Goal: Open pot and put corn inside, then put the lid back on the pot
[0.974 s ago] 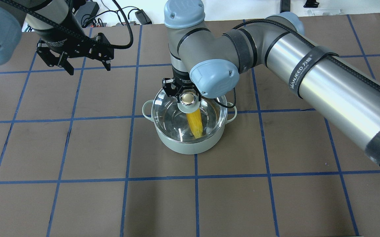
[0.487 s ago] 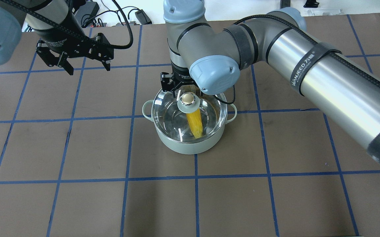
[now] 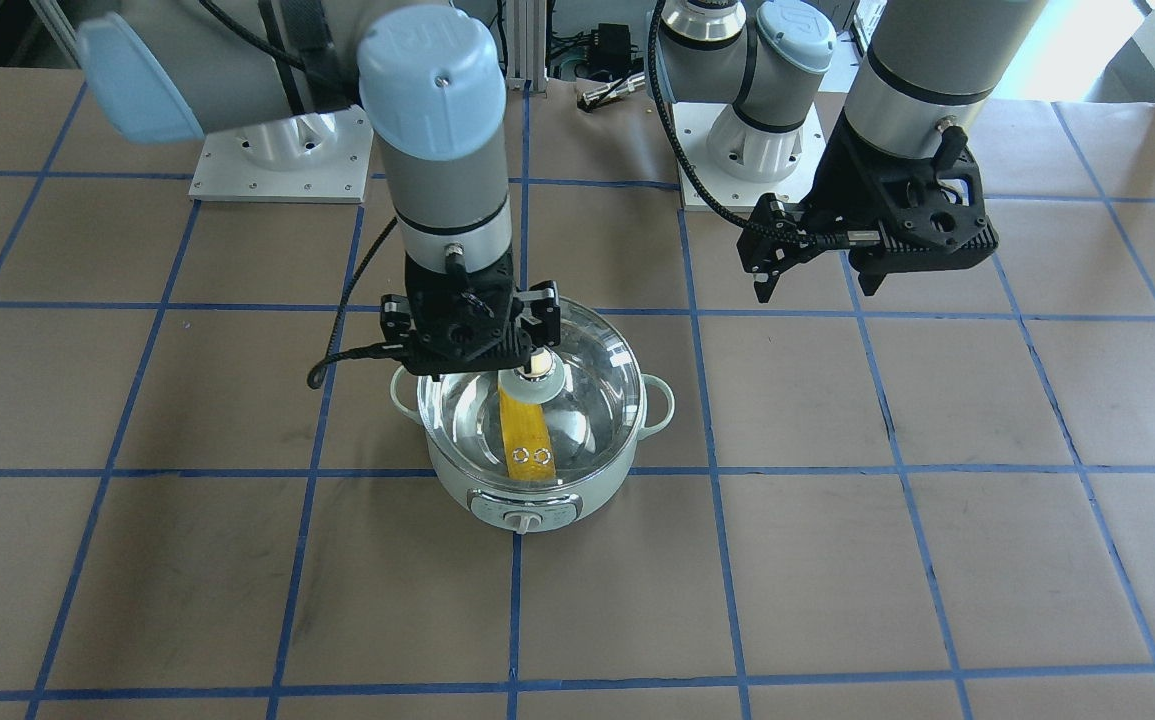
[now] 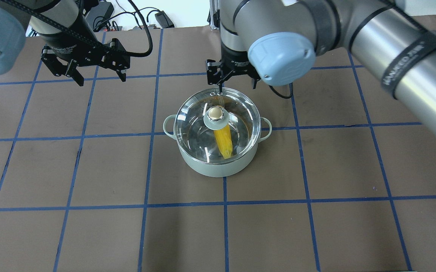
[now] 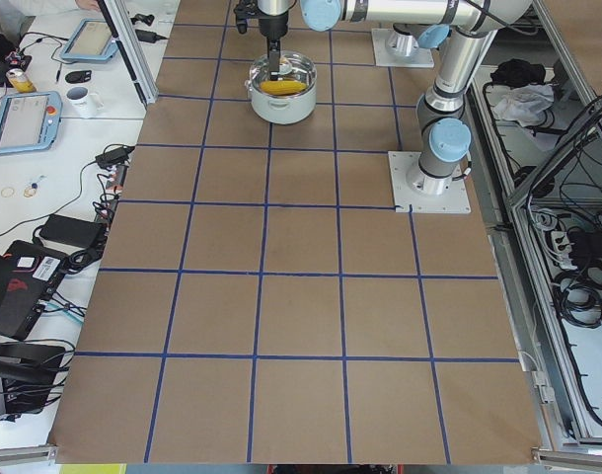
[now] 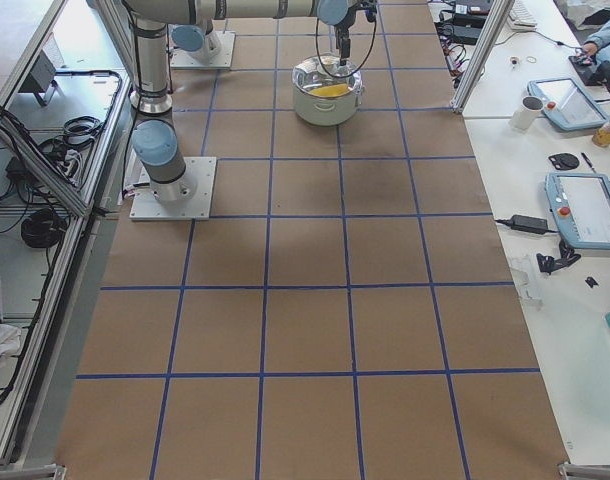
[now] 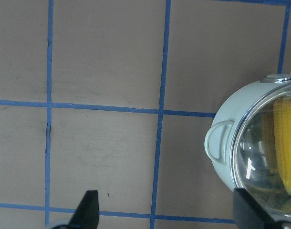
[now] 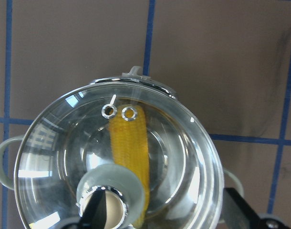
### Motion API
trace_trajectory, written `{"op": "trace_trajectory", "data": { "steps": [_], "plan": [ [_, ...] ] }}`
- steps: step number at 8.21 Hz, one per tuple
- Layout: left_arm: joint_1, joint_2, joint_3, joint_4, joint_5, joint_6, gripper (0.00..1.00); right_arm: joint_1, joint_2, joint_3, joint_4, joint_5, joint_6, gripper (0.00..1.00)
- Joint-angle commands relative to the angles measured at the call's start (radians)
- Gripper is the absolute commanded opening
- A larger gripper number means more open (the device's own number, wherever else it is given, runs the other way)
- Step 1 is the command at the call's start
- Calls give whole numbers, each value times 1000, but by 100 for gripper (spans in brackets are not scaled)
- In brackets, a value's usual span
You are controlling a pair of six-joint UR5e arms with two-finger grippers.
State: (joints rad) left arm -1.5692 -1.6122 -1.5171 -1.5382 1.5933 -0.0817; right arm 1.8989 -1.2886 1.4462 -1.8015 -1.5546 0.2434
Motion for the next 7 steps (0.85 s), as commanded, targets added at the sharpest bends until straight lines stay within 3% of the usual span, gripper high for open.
{"op": "trace_trajectory", "data": {
  "steps": [1, 3, 5, 7],
  "plan": [
    [1, 0, 0, 7, -1, -3, 100, -113, -193, 2, 173, -119, -195, 88],
    [1, -3, 0, 7, -4, -9, 100, -130, -273, 2, 240, -142, -269, 88],
    [1, -3, 0, 6, 0, -7, 100, -138, -297, 3, 237, -197, -303, 84],
    [1, -5, 0, 6, -1, -6, 100, -185, -304, 3, 241, -185, -306, 81]
  ]
}}
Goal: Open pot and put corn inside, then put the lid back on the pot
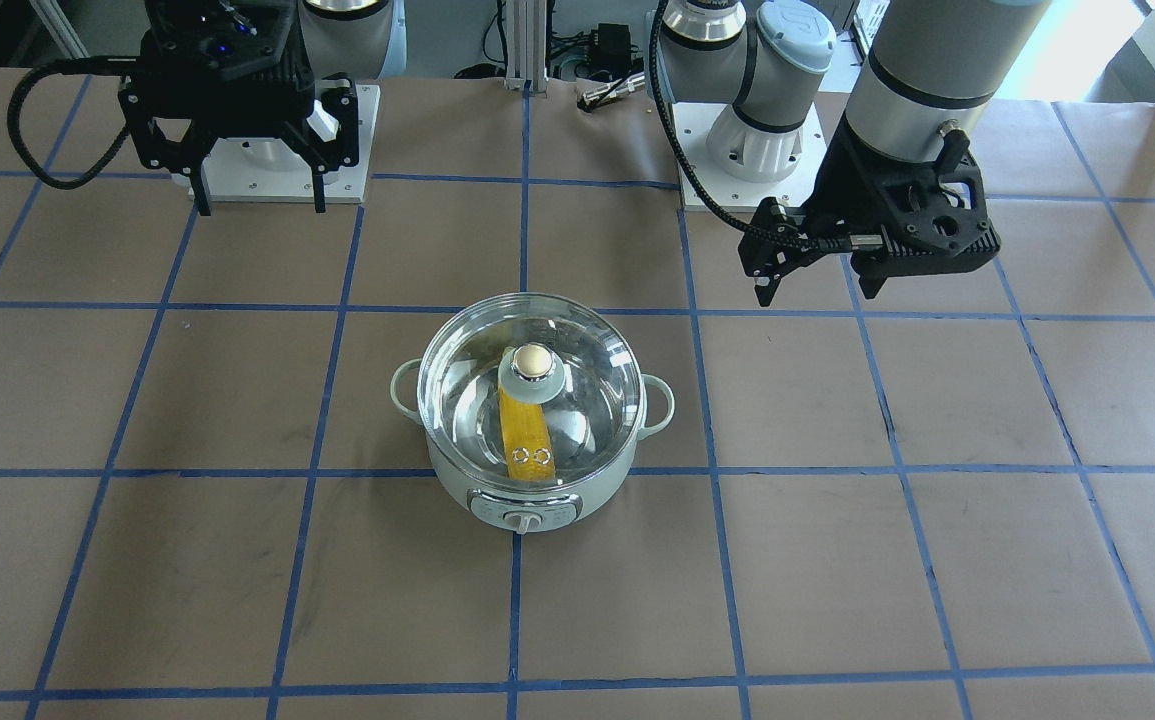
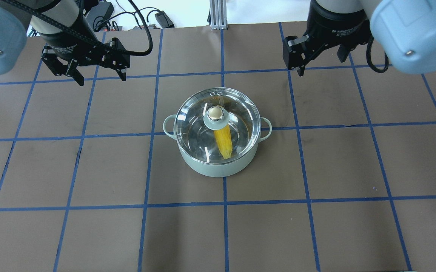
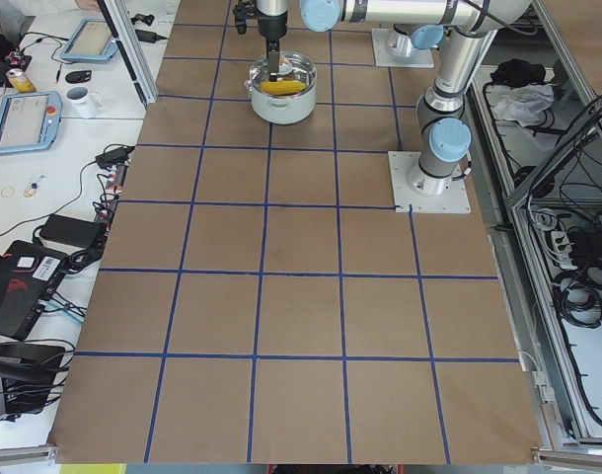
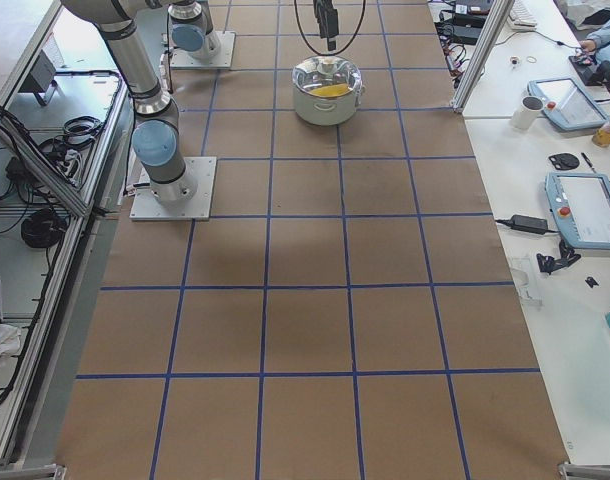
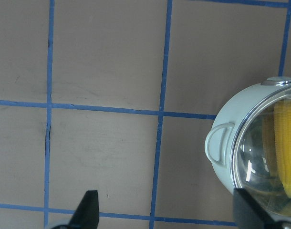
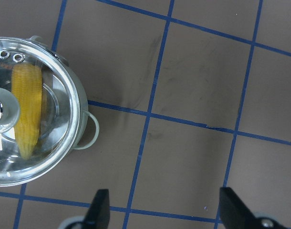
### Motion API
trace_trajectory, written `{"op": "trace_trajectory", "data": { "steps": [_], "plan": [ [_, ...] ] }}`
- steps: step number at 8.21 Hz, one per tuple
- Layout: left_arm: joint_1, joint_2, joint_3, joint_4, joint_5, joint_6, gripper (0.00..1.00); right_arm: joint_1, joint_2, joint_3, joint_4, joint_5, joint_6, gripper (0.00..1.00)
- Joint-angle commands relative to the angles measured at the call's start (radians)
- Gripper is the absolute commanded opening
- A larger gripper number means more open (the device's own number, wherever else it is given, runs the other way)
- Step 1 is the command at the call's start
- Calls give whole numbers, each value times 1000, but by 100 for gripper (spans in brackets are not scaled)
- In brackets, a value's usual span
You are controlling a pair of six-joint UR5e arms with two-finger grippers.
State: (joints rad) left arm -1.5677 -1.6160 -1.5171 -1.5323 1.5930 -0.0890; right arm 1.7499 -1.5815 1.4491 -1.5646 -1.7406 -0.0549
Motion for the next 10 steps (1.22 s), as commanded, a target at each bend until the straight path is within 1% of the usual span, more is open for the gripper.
{"op": "trace_trajectory", "data": {
  "steps": [1, 3, 6, 7, 10],
  "plan": [
    [0, -2, 0, 0, 1, 0, 100, -41, -9, 2, 5, 3, -8, 81],
    [0, -4, 0, 0, -1, 0, 100, -50, -8, 2, -9, 111, -11, 81],
    [0, -4, -17, 4, 1, -3, 100, -101, -9, 4, -6, 110, -88, 81],
    [0, -2, -17, 4, 1, -3, 100, -104, -9, 5, -15, 92, -97, 80],
    [0, -2, -18, 4, 2, -2, 100, -132, -9, 13, -3, 92, -83, 80]
  ]
}}
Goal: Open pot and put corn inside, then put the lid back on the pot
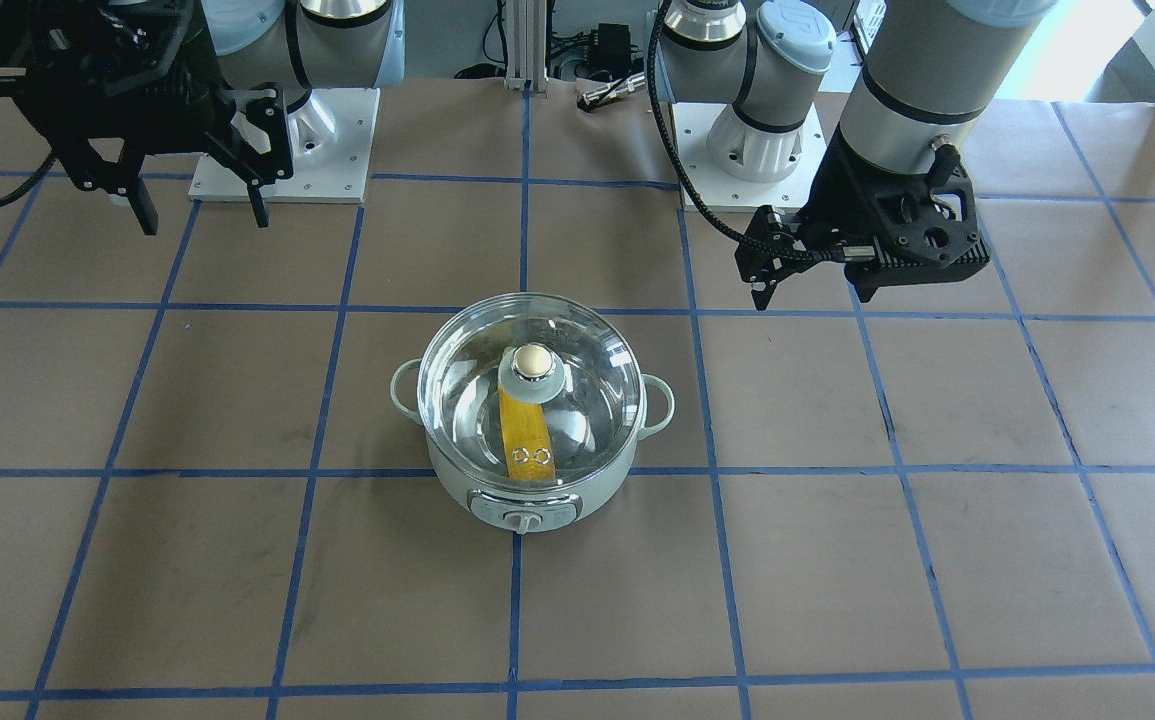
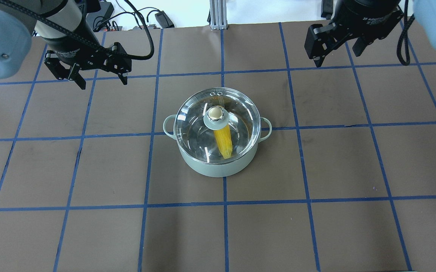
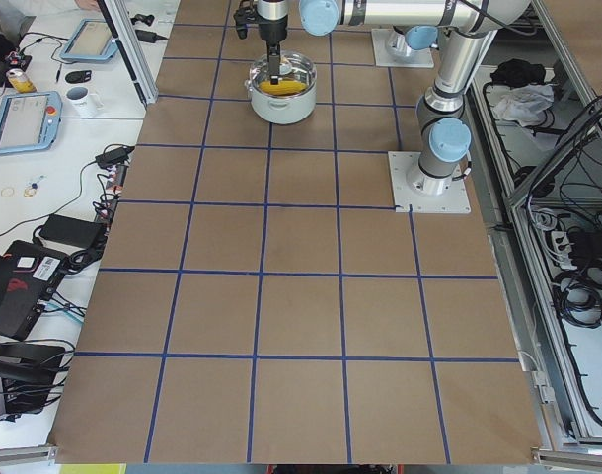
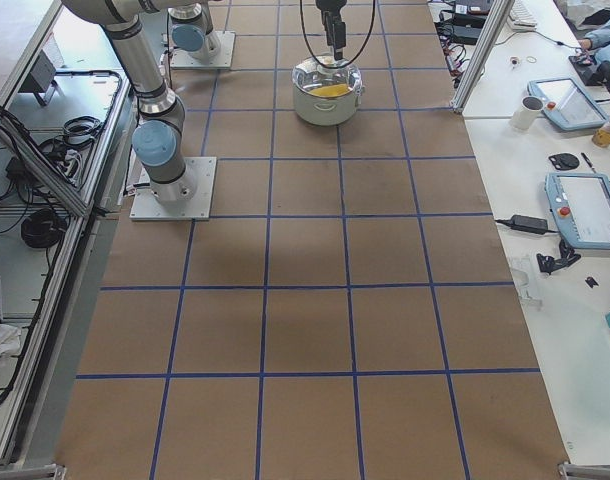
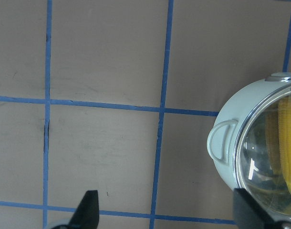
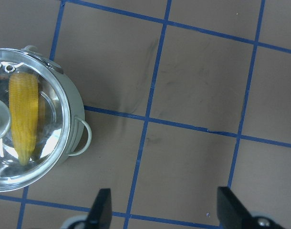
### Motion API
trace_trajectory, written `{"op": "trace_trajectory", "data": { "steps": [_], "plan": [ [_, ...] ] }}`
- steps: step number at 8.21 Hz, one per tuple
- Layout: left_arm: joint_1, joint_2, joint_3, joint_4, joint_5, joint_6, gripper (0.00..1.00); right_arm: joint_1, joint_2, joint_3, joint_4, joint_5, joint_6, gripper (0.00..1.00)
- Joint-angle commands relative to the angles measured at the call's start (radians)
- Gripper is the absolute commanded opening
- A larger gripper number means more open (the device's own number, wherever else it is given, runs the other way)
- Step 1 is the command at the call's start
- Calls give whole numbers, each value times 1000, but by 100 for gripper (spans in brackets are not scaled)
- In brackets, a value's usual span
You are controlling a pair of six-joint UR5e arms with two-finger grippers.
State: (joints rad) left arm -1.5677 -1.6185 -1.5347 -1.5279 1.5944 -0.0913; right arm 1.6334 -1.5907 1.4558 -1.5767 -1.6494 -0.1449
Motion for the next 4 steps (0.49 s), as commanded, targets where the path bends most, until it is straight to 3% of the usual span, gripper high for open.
{"op": "trace_trajectory", "data": {
  "steps": [1, 4],
  "plan": [
    [0, 0, -1, 0, 1, 5, 100, -15, 0, 6, 7, 5, 7, 82],
    [0, 0, -1, 0, 1, 2, 100, -15, 0, 6, 6, 10, 4, 84]
  ]
}}
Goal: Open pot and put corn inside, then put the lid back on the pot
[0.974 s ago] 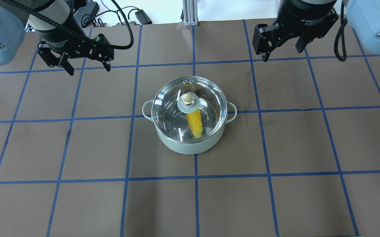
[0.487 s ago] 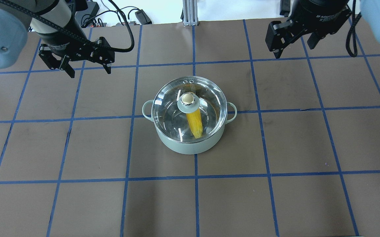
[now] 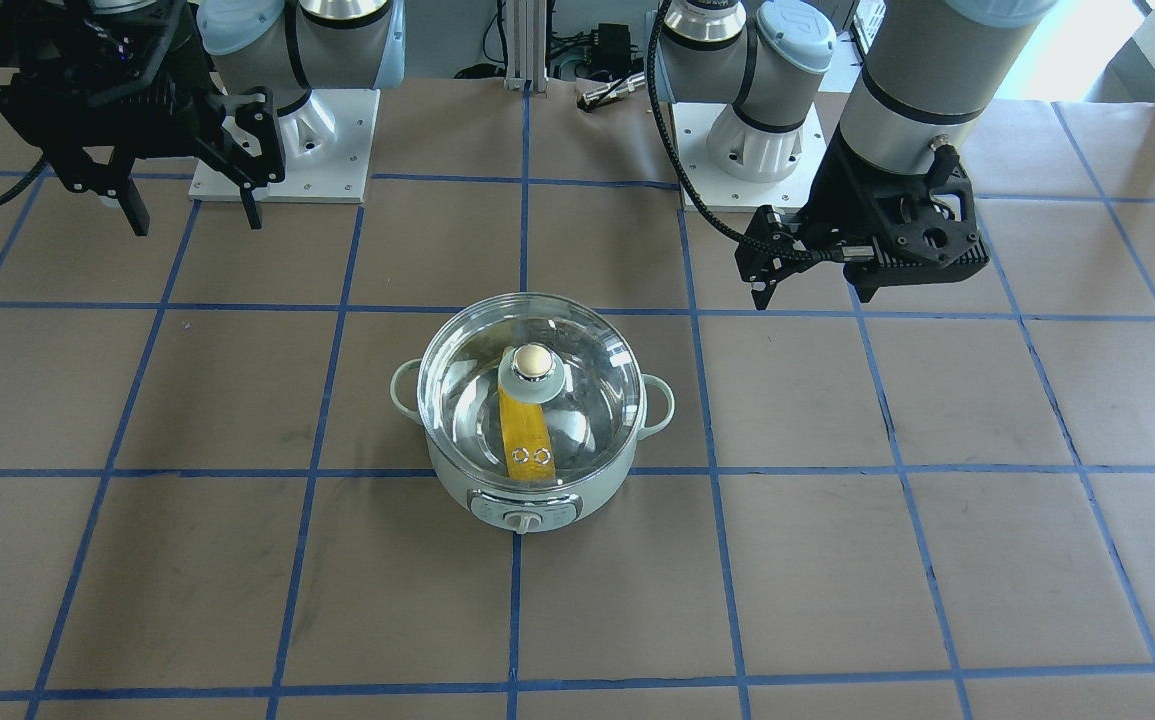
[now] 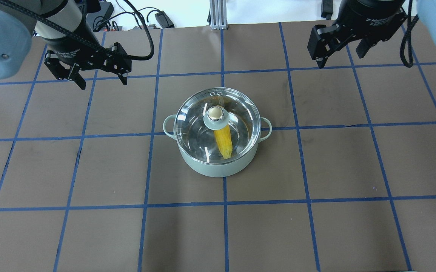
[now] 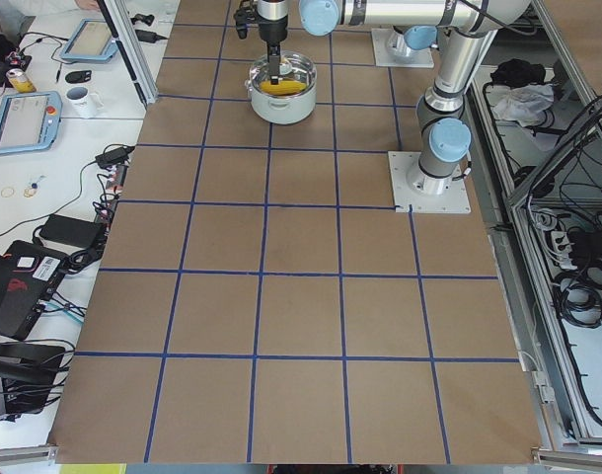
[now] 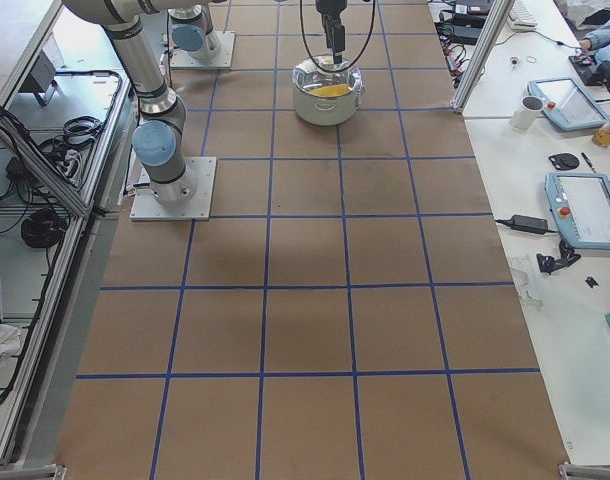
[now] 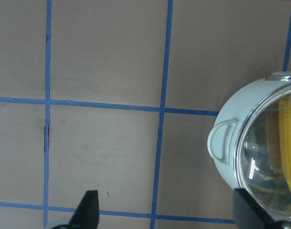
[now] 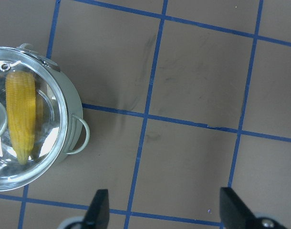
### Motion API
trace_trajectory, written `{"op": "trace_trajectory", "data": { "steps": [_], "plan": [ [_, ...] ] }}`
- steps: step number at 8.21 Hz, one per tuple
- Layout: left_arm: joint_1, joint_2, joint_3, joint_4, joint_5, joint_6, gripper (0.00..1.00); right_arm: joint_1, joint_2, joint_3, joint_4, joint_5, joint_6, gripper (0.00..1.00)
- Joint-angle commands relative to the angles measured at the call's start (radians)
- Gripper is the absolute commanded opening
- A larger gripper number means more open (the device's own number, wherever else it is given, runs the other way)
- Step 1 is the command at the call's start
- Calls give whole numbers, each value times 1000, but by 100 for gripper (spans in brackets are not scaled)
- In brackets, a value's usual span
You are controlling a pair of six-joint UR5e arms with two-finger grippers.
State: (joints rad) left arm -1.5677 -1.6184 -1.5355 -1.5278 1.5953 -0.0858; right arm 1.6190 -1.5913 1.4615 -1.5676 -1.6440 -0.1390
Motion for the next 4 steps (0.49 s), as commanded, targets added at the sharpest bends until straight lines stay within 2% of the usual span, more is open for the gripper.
{"op": "trace_trajectory", "data": {
  "steps": [1, 4],
  "plan": [
    [0, 0, 1, 1, 0, -2, 100, -1, 1, 0, -6, 4, -4, 86],
    [0, 0, 0, 0, -2, 4, 100, -1, 1, 0, -9, 6, -13, 85]
  ]
}}
